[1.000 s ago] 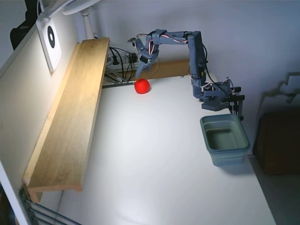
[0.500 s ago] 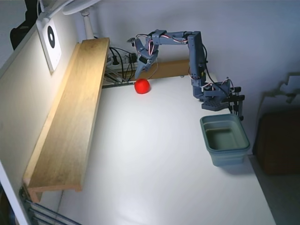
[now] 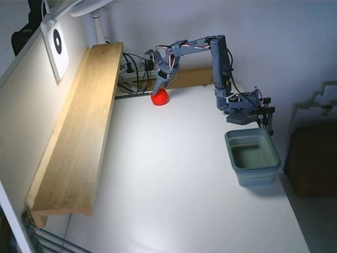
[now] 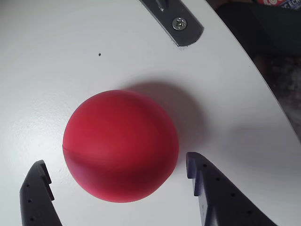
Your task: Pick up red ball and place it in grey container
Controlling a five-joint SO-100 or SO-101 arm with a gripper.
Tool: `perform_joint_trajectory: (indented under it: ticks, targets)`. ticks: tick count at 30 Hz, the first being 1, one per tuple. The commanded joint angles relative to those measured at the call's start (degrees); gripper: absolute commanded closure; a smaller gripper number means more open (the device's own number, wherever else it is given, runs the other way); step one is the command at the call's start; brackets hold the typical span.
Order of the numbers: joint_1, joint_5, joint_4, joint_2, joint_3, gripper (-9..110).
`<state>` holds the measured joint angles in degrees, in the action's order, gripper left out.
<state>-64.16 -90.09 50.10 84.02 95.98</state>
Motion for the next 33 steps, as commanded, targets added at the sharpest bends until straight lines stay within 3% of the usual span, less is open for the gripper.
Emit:
perform_joint_trajectory:
  ticks: [1, 33]
  targets:
    - [-0.1, 0.1, -2.7, 0.9, 1.5, 63]
    - [-0.1, 0.1, -9.1, -0.8, 6.2, 63]
